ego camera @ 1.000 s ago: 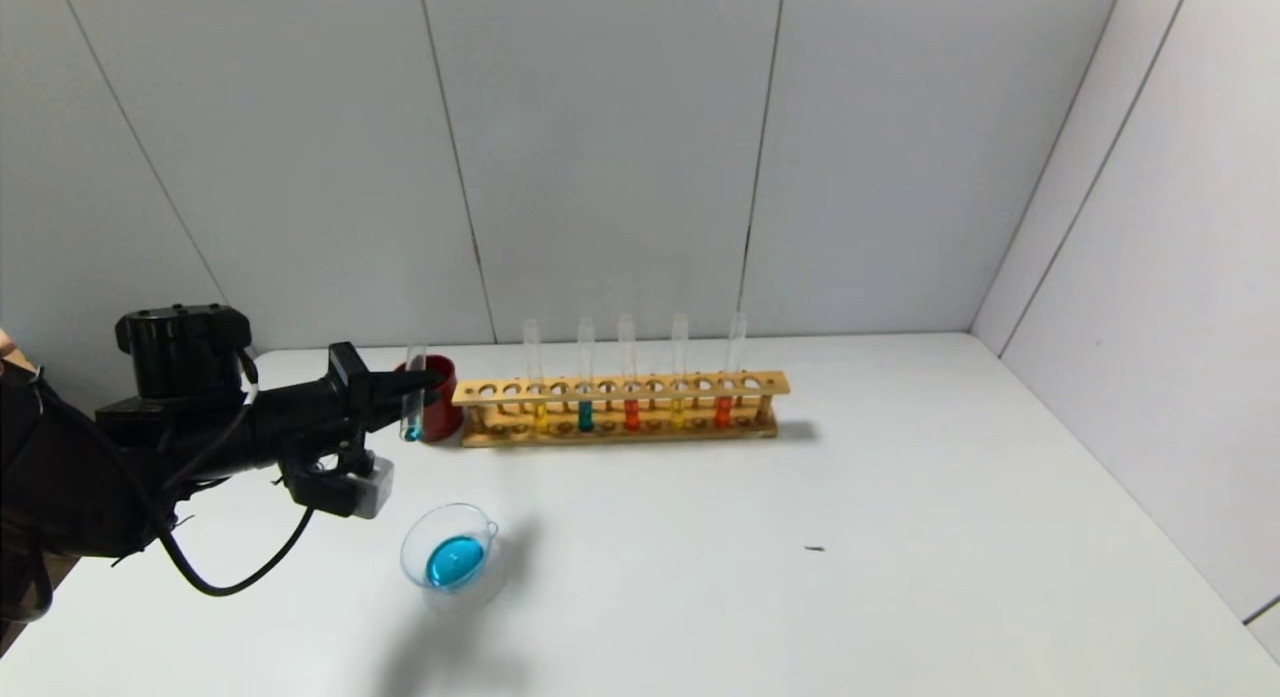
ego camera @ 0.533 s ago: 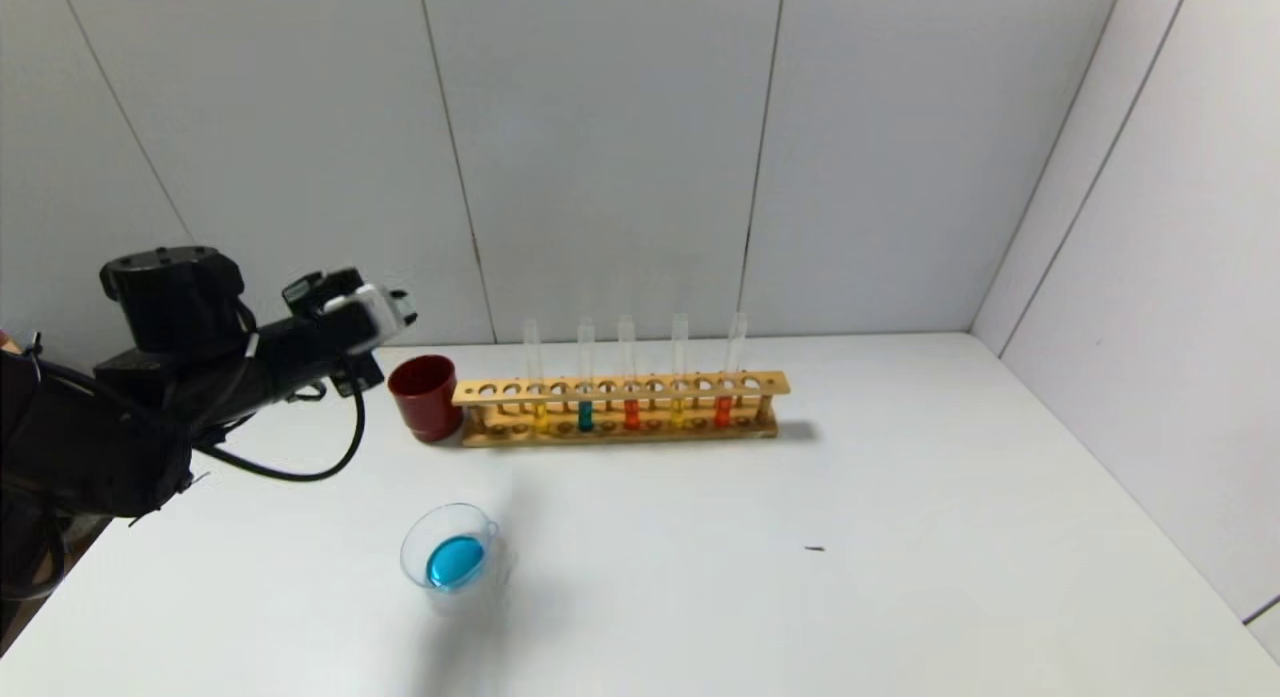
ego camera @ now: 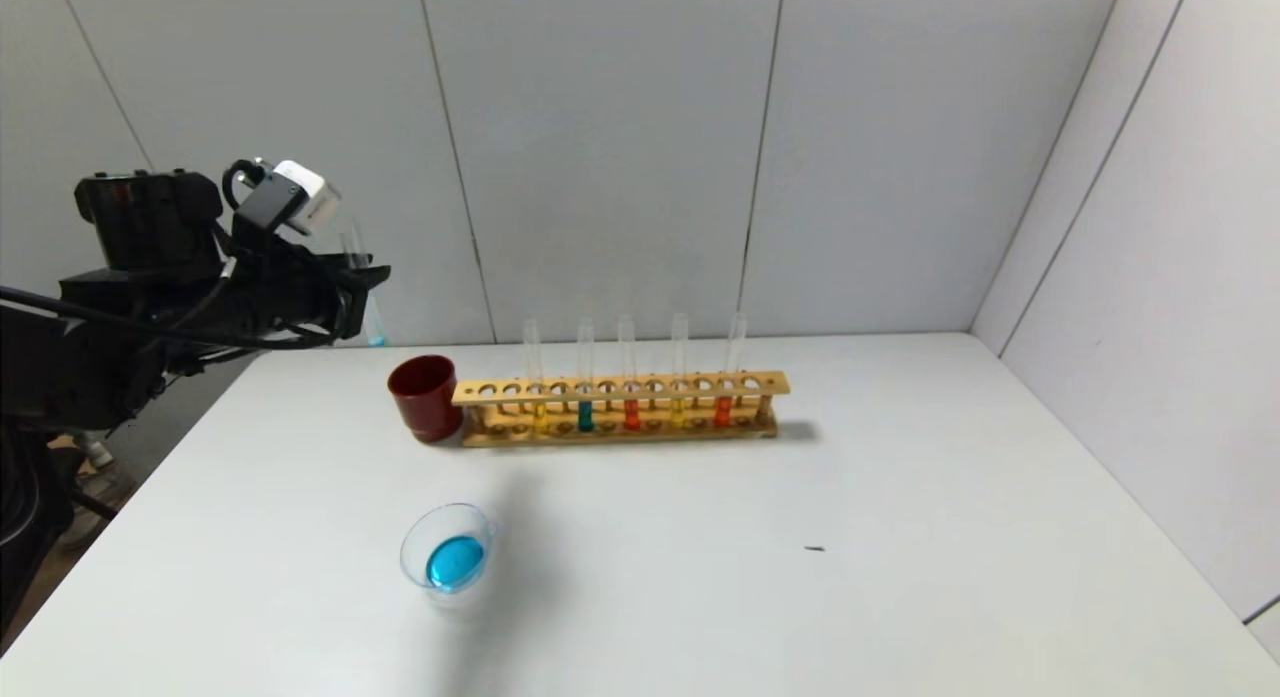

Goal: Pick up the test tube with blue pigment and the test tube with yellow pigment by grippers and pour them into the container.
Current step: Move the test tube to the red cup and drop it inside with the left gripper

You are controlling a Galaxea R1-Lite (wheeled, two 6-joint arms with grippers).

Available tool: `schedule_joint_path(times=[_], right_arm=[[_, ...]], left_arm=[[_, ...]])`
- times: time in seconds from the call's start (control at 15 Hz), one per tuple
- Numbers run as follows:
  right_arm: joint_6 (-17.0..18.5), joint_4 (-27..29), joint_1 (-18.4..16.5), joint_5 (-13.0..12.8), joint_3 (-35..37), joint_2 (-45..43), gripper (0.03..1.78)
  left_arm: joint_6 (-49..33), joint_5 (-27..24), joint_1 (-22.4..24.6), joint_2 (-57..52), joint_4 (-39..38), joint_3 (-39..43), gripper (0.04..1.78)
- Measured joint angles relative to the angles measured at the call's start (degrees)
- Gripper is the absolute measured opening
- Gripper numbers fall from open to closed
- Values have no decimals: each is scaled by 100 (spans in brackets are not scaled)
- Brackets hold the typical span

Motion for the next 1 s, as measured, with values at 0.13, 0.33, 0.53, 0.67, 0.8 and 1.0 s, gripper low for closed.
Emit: schedule_joint_path(times=[0.13, 0.33, 0.53, 0.67, 0.8, 1.0], right_arm=[[0, 0, -5, -2, 0, 0, 175], [0, 0, -5, -2, 0, 0, 175], [0, 0, -2, 0, 0, 0, 175], [0, 0, -2, 0, 0, 0, 175], [0, 0, 0, 0, 0, 0, 175], [0, 0, -2, 0, 0, 0, 175]], left_arm=[[-389, -26, 4, 0, 358, -190, 32], [-703, -107, 54, 96, 1015, -608, 32], [-841, -140, 166, 422, 1070, -959, 32], [-852, -146, 179, 608, 1068, -1036, 32], [-985, -238, 188, 827, 1067, -1113, 32], [-1114, -435, 188, 1100, 1012, -1185, 32]])
